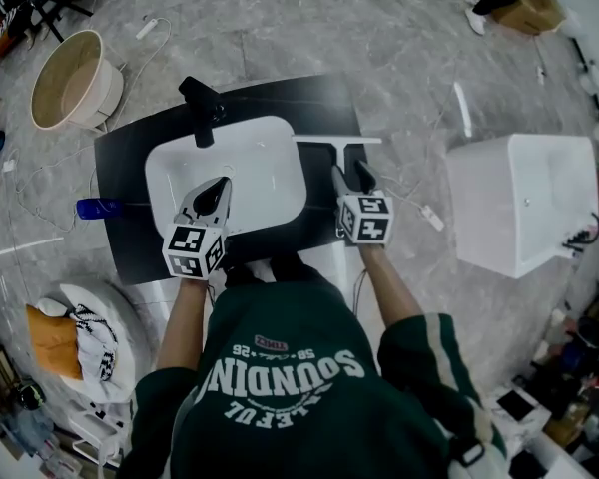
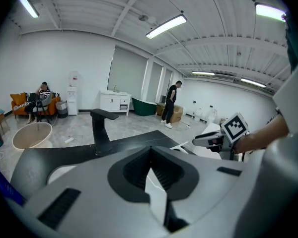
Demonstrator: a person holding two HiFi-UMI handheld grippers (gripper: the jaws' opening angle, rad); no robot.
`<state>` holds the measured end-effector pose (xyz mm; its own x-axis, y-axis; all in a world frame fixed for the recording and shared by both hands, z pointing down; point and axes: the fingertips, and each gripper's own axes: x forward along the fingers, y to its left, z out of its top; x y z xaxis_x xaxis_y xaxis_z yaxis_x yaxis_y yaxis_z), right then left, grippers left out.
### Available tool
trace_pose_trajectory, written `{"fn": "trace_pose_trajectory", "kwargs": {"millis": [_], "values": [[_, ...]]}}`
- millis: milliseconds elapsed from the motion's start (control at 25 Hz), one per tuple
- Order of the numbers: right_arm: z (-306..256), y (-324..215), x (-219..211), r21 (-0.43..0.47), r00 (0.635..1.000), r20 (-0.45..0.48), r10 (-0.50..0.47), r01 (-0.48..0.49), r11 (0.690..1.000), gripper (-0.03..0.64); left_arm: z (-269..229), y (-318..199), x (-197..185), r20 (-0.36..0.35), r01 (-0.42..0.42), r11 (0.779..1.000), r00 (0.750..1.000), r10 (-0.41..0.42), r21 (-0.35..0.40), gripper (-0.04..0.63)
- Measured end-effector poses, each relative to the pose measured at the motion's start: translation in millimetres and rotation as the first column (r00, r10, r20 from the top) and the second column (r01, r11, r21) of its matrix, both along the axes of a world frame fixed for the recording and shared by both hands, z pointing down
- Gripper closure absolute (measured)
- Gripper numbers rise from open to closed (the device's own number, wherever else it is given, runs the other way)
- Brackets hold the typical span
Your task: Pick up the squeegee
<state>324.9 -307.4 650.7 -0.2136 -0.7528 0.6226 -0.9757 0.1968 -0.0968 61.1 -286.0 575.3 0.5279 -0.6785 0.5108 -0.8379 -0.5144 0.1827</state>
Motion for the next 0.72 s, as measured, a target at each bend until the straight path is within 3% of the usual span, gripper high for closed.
{"fn": "trace_pose_trajectory", "kwargs": {"millis": [360,720], "values": [[52,-14,12,-0.143,0.999,-0.035,-0.005,-0.001,0.99,0.44,7,1,-10,0.003,0.04,0.999,0.999,-0.04,-0.025,0.594],[98,-29,20,-0.32,0.997,-0.083,-0.009,-0.018,0.947,0.44,12,6,-39,0.021,0.102,0.993,0.995,-0.101,-0.053,0.594]]}}
